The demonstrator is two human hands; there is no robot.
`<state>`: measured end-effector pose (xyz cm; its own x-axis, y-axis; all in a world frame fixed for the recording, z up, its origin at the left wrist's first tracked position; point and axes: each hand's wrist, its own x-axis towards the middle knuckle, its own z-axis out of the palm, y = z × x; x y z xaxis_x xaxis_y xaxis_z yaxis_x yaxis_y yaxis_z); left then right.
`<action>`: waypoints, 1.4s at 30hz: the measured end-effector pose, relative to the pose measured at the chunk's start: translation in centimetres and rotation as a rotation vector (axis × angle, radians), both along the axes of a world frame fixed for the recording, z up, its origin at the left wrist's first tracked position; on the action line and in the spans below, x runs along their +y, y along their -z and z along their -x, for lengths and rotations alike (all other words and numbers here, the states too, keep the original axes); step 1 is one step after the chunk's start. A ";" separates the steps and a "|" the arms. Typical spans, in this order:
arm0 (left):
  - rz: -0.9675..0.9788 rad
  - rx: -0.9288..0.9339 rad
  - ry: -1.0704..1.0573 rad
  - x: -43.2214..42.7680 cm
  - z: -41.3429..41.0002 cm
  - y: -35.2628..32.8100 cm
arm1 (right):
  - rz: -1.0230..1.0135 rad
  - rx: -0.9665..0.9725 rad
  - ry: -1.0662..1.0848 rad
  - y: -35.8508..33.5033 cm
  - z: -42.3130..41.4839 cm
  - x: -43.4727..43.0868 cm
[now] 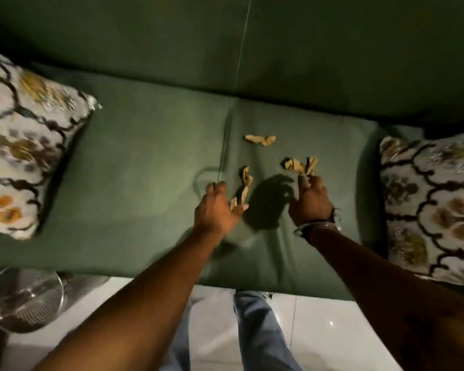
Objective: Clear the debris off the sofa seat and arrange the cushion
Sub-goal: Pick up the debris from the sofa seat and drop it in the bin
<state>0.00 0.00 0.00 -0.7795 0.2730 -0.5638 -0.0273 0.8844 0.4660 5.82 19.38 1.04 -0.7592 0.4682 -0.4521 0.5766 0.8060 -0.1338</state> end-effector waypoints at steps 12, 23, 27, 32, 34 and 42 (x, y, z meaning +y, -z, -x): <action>-0.041 0.111 -0.119 2.6 -0.9 4.6 | -0.111 -0.029 -0.150 5.7 6.2 2.4; -0.230 0.236 -0.379 -5.3 -3.8 2.1 | 0.330 0.391 0.026 2.2 -1.9 -6.8; -0.211 0.269 -0.548 -12.6 -6.6 1.0 | 0.543 0.359 0.010 1.0 -2.2 -14.8; -0.128 0.242 -0.907 -25.2 -10.6 0.6 | 0.869 0.199 -0.093 1.4 -0.9 -30.3; -0.070 0.240 -1.061 -31.3 -11.7 0.9 | 0.966 0.134 -0.095 2.3 -0.6 -37.9; 0.300 -0.030 -1.093 -49.4 -11.0 7.2 | 0.974 -0.310 -0.224 10.4 0.7 -58.0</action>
<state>11.05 -49.38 -7.21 -0.5019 -0.6952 -0.5146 -0.8614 0.4555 0.2248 5.11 -38.65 -9.33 -0.5699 -0.3402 -0.7480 0.5477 0.5212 -0.6544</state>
